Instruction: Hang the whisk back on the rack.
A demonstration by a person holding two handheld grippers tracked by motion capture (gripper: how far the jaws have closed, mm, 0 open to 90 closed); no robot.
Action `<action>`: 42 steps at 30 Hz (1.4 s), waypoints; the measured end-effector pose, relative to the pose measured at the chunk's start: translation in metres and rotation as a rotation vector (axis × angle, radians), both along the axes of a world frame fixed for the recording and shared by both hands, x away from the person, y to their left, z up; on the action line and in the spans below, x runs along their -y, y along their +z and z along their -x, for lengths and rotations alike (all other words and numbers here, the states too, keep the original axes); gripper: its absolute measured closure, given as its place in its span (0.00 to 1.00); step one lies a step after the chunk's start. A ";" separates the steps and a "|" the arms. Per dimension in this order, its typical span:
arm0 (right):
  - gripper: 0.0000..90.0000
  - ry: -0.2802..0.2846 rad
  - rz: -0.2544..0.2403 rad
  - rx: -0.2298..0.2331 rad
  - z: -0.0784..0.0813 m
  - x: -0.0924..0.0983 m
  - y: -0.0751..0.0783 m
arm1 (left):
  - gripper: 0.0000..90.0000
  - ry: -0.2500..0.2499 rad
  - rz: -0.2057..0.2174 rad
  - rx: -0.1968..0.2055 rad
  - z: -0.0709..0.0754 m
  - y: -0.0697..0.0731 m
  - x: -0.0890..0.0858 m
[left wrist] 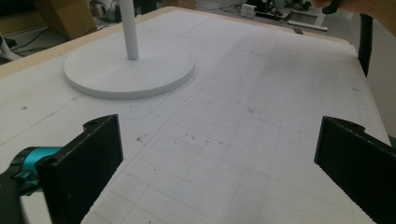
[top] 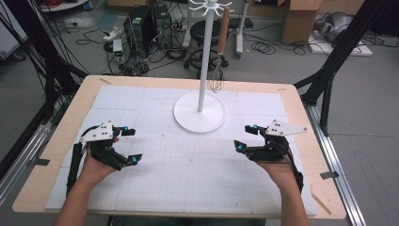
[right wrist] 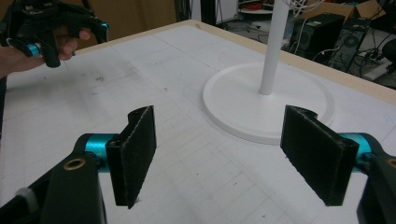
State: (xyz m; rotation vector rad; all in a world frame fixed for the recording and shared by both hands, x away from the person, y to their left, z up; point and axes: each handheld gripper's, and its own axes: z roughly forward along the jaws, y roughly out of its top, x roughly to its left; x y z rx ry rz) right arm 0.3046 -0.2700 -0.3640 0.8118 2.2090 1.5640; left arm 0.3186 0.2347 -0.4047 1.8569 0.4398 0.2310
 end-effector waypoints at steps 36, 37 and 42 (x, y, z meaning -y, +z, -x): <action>0.23 -0.003 0.024 -0.049 -0.005 -0.005 -0.012 | 0.02 0.006 0.001 -0.017 -0.003 -0.003 -0.002; 0.23 -0.003 0.024 -0.051 -0.004 -0.004 -0.012 | 0.02 0.004 -0.003 -0.019 -0.003 -0.003 -0.001; 0.23 -0.001 0.021 -0.056 -0.005 -0.004 -0.013 | 0.02 0.004 -0.008 -0.013 -0.003 -0.003 -0.001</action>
